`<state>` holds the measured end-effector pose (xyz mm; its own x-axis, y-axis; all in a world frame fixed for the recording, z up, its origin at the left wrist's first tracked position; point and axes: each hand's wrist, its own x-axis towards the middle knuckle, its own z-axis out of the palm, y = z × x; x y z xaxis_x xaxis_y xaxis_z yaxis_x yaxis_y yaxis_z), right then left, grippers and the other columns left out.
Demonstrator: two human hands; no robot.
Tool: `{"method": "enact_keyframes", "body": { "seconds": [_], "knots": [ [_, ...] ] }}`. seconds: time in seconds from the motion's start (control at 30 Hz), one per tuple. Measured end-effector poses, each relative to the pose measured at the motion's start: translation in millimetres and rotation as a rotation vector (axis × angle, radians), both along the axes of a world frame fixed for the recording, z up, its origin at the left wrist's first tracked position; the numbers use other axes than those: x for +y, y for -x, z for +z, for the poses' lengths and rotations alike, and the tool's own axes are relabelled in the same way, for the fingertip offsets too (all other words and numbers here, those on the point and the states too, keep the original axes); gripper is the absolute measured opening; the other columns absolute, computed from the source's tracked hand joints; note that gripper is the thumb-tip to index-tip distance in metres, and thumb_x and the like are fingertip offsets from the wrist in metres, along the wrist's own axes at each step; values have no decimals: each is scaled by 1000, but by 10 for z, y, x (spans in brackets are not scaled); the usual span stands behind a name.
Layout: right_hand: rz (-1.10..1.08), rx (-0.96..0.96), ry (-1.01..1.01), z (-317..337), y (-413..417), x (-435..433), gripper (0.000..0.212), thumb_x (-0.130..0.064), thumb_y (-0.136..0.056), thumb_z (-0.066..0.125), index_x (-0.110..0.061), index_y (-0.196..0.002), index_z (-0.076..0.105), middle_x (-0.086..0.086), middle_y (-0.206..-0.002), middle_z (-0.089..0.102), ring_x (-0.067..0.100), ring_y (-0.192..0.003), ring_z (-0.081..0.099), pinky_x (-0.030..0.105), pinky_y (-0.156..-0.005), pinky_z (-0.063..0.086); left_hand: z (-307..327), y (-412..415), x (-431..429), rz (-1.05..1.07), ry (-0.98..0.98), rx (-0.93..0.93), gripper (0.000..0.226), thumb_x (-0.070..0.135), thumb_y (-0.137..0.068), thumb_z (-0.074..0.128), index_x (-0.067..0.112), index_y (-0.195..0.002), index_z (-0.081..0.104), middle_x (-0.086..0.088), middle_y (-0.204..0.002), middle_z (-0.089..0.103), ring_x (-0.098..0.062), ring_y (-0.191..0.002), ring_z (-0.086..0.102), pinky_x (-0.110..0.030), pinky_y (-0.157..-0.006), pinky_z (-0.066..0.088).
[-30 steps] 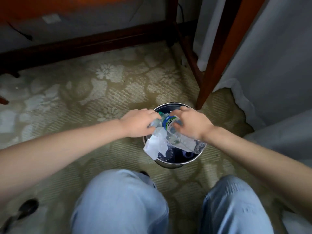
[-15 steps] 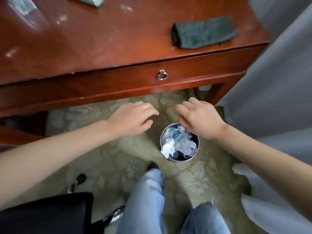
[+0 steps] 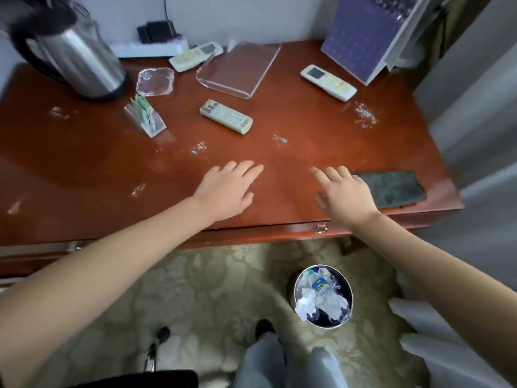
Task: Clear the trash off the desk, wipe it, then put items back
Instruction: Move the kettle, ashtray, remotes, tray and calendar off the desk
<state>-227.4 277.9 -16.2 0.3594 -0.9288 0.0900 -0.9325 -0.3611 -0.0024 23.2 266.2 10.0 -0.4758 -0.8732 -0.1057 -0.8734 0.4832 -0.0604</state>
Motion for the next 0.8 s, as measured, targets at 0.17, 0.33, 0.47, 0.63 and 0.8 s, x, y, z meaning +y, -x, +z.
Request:
{"method": "enact_keyframes", "body": {
  "seconds": [0.17,0.33,0.47,0.63,0.8],
  "knots": [
    [-129,-51,-75,30,-154,-600,51,-26,-90,50,-15,-139,40,12,-120,55,34,-109,47,43,-80,45,-33,-159,-595,98,-41,8,60,36,-94,40,21,-148,18,0,-152,26,-23,-129,36,-40,-94,40],
    [-139,-82,-58,15,-223,-1310,52,-28,-93,48,-18,-142,34,10,-128,49,31,-114,44,44,-87,42,-57,-199,-1259,64,-27,78,59,37,-94,41,22,-147,22,1,-152,27,-19,-133,32,-38,-96,39],
    [-197,-121,-42,-75,-227,-2018,52,-29,-92,48,-17,-141,34,9,-136,45,32,-121,41,45,-95,38,-111,-247,-1949,-8,-46,61,59,38,-94,40,22,-148,22,2,-153,24,-20,-134,30,-39,-101,34],
    [-358,-134,-125,-254,-88,-2875,60,-35,-91,52,-14,-142,29,13,-145,35,36,-133,28,50,-110,23,-210,-270,-2917,59,-62,29,64,48,-91,41,23,-147,22,-3,-156,16,-29,-137,23,-46,-108,25],
    [-568,-79,-285,-342,9,-3297,84,-55,-84,55,-23,-147,11,13,-154,17,41,-139,15,57,-112,9,-376,-375,-3587,382,-152,25,71,62,-90,34,34,-148,6,-10,-157,-3,-40,-140,8,-54,-112,14]
  ]
}}
